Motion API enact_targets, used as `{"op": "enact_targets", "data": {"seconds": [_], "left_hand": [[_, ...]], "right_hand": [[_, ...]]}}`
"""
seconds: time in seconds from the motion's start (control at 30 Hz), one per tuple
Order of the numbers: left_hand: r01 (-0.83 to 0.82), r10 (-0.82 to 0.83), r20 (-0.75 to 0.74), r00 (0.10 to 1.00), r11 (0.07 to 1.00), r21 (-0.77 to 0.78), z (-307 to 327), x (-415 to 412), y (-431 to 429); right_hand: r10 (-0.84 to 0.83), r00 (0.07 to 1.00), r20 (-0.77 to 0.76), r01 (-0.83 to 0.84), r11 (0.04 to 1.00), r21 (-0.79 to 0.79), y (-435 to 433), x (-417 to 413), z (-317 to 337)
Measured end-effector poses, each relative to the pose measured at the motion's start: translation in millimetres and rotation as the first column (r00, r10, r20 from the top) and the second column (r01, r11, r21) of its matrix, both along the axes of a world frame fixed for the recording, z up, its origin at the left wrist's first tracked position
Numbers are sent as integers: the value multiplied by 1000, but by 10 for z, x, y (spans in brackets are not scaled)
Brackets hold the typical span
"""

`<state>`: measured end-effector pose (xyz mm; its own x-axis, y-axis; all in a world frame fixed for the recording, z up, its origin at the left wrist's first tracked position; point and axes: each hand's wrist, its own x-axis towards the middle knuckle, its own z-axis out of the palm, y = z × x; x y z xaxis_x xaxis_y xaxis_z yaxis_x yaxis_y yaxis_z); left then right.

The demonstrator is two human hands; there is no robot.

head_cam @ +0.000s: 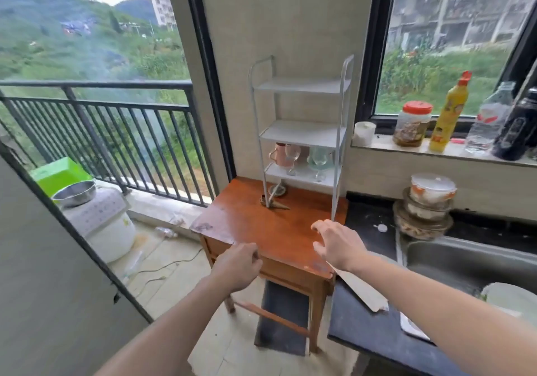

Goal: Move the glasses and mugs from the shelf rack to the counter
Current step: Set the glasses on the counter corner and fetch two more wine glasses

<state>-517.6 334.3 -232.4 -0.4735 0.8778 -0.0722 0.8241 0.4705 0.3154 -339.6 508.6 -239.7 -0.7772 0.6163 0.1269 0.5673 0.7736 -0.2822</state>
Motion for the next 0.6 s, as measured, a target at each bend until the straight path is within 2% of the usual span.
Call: {"op": "enact_targets", "data": {"seconds": [0.17, 0.37, 0.47, 0.6], "left_hand": [[77, -77, 8, 997, 997, 3, 107, -761, 481], [132, -133, 72, 989, 991, 14, 45, -1218, 1186], [143, -146, 104, 984, 989, 33, 10, -1402, 1618], [125, -140, 179, 974, 988, 95, -96, -1670, 2279]], "right_hand": [[-148, 987, -65, 144, 988, -59, 253, -487, 62], [-308, 948, -81, 290, 940, -182, 745, -887, 13], [-387, 910, -148, 347, 906, -242, 1078, -1106, -87], [-519, 823, -233, 408, 823, -395, 1571, -1424, -330]]}}
